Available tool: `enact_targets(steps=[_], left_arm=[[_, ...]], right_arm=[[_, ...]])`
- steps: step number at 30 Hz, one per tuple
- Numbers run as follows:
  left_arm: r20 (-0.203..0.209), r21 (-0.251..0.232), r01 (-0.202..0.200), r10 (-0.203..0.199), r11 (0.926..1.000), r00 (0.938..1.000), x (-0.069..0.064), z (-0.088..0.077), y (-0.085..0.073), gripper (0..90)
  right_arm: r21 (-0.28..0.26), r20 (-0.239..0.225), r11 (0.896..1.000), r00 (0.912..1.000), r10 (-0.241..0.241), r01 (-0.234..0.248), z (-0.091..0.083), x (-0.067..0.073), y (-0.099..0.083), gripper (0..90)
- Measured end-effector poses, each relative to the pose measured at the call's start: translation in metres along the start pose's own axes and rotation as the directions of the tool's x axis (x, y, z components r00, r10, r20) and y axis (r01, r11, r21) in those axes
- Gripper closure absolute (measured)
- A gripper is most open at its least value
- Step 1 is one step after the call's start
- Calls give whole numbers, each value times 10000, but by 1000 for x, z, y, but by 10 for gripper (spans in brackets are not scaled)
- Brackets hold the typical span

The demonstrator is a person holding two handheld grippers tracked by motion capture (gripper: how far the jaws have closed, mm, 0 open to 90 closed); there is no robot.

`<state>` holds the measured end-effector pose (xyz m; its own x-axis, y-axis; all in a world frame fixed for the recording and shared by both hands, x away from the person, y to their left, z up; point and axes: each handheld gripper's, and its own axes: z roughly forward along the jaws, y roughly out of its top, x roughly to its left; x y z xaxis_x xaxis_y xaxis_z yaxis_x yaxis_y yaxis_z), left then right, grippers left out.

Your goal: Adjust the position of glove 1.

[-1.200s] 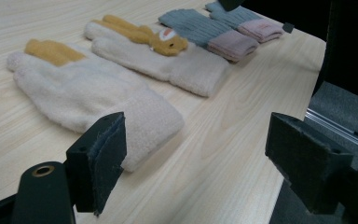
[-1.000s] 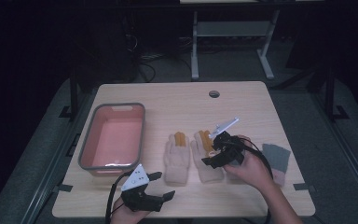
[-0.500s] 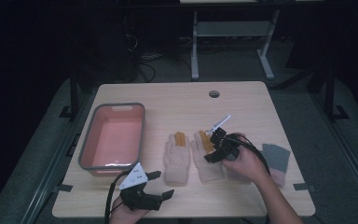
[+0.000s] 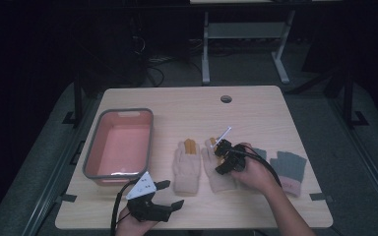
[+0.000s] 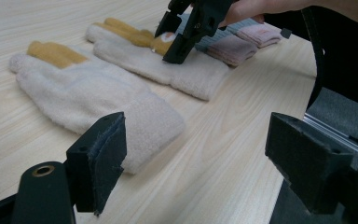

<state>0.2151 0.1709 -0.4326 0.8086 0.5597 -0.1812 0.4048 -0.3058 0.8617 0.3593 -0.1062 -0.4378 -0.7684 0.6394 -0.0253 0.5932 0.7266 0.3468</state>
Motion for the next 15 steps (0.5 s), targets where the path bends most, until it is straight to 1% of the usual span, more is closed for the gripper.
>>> enact_targets(steps=[2,3,6,11,15], left_arm=[[15,24,-8,8,10000,10000,0,1,0,205],[9,34,-13,13,10000,10000,0,1,0,206],[0,39,-4,4,10000,10000,0,1,-1,205],[-21,9,7,-7,10000,10000,-1,1,-1,205],[-10,54,-8,8,10000,10000,-1,1,0,206]], right_arm=[[-15,96,9999,9999,128,-128,1,-1,-1,491],[-48,73,9998,9997,218,-217,1,-2,-2,511],[-111,31,9989,9989,461,-460,2,-2,-4,536],[-74,72,9977,9977,676,-675,0,-1,-4,563],[-142,-157,9954,9954,945,-947,-4,-4,-5,580]])
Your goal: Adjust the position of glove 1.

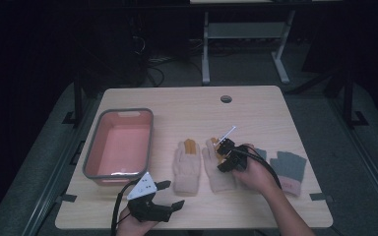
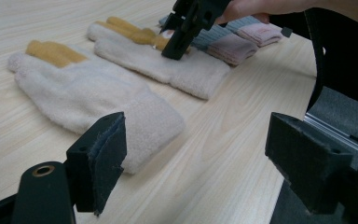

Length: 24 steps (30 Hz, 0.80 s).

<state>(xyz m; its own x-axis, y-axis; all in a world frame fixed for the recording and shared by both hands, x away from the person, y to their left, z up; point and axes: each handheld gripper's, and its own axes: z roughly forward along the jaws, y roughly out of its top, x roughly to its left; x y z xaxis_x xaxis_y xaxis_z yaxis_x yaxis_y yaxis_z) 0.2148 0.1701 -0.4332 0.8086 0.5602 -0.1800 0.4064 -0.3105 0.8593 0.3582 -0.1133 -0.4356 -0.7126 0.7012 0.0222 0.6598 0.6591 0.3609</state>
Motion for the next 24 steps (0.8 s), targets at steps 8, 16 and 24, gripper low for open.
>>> enact_targets(steps=[8,16,24], left_arm=[[-100,-36,7,-8,10000,10000,1,-1,0,206],[-155,3,-7,7,10000,9999,2,0,0,206],[-210,-108,74,-76,9999,9997,3,-2,0,206]], right_arm=[[-384,-274,9986,9990,364,-374,-13,-1,-3,583],[-603,-294,9969,9983,496,-513,-30,3,-1,584],[-880,-247,9952,9988,418,-438,-44,9,7,585]])
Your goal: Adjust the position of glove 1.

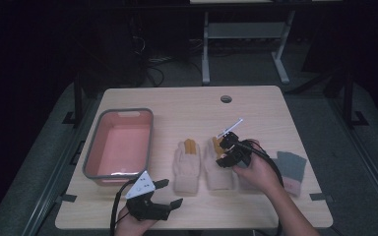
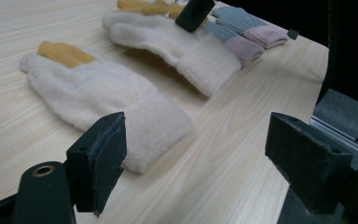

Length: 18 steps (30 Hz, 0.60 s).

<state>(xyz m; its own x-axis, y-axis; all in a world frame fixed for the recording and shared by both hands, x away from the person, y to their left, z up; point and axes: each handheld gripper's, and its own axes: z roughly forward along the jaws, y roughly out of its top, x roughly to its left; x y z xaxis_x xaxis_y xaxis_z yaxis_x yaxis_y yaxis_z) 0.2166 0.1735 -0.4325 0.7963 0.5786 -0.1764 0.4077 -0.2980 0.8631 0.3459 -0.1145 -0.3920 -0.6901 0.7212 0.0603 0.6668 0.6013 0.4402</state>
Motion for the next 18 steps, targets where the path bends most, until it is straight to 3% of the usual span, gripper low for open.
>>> enact_targets(steps=[6,18], left_arm=[[-73,52,-89,90,9999,9999,0,-2,0,206],[-195,-114,125,-127,9999,9997,1,-4,0,206]], right_arm=[[-171,43,9999,10000,-7,8,-11,5,5,584],[-688,-188,9976,9998,4,-17,-24,21,24,584]])
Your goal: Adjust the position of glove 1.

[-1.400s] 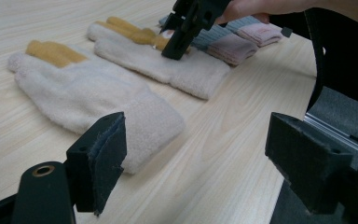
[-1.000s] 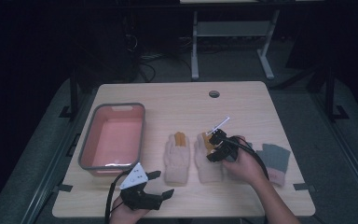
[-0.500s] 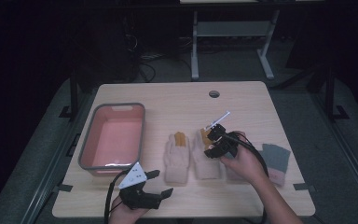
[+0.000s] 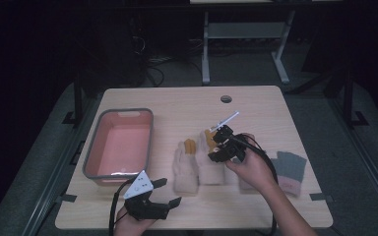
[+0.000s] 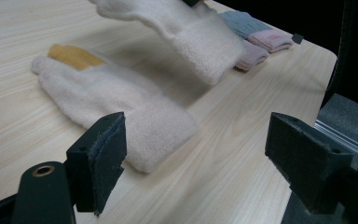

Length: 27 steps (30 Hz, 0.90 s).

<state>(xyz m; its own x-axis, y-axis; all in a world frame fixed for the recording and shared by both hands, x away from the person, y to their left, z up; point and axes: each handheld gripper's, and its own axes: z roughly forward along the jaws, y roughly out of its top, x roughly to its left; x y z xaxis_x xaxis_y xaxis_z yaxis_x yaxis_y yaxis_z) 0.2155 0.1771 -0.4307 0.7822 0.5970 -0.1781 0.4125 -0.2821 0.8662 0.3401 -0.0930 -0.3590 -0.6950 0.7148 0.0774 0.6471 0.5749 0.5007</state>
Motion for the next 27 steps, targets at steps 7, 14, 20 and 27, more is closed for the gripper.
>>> enact_targets(steps=[7,14,20,27], left_arm=[[-75,-33,19,-19,10000,10000,1,-1,0,206],[-75,57,-10,10,10000,10000,1,-2,0,206],[-86,100,-23,24,9999,10000,1,-2,0,205],[-85,43,-1,1,10000,10000,1,-1,0,205]], right_arm=[[-66,-258,9997,9994,-231,229,11,15,14,584],[75,-300,9997,9993,-233,235,25,26,23,584],[82,-452,9998,9988,-197,201,35,34,29,584],[187,-416,9998,9991,-73,81,42,40,32,584]])
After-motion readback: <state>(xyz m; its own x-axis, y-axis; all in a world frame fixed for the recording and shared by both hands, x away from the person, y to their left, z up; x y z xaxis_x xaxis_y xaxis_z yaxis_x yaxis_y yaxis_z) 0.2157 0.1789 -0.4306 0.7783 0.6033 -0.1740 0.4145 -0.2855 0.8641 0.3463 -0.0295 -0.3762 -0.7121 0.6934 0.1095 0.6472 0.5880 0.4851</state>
